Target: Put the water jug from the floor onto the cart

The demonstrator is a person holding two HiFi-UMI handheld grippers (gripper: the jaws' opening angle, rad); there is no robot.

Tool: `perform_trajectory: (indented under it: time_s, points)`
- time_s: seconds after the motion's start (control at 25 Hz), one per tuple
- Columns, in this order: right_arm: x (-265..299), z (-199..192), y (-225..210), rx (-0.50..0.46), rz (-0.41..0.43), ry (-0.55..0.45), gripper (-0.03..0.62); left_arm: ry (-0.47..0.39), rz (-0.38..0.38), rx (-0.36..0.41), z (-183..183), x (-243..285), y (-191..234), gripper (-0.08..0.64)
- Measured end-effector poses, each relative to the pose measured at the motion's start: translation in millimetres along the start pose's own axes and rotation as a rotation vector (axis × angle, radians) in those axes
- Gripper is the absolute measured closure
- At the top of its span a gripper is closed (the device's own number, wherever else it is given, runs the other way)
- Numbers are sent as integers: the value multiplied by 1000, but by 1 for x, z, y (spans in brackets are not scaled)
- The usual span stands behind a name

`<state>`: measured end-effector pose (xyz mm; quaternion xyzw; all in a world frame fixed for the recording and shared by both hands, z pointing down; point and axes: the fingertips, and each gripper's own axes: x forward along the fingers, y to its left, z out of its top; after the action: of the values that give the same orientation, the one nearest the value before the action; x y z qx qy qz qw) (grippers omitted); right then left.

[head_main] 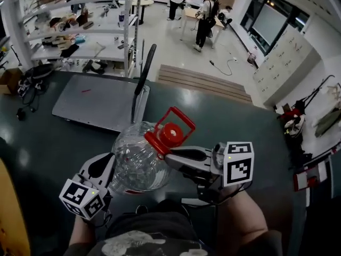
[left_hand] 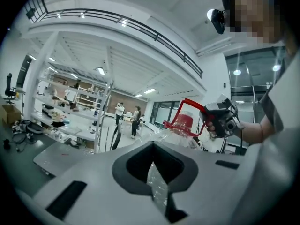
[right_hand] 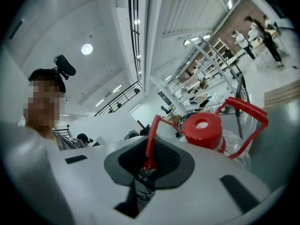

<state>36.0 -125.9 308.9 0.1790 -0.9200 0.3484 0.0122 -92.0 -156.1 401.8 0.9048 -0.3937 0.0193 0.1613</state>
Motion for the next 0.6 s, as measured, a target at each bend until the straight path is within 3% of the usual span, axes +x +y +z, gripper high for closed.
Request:
perform_trajectory:
  time_s: [0.28,0.44,0.6]
  points:
    - [81,-32,-39,81,71,69,565,0,142,-70,-21,-33,54,552]
    - [134,-46,-75,141,98,132,565,16,216,-113,-29,-32,99,552]
    - [178,-47,-109,134,142,193,565,12,265,-123,-21,-17,137,552]
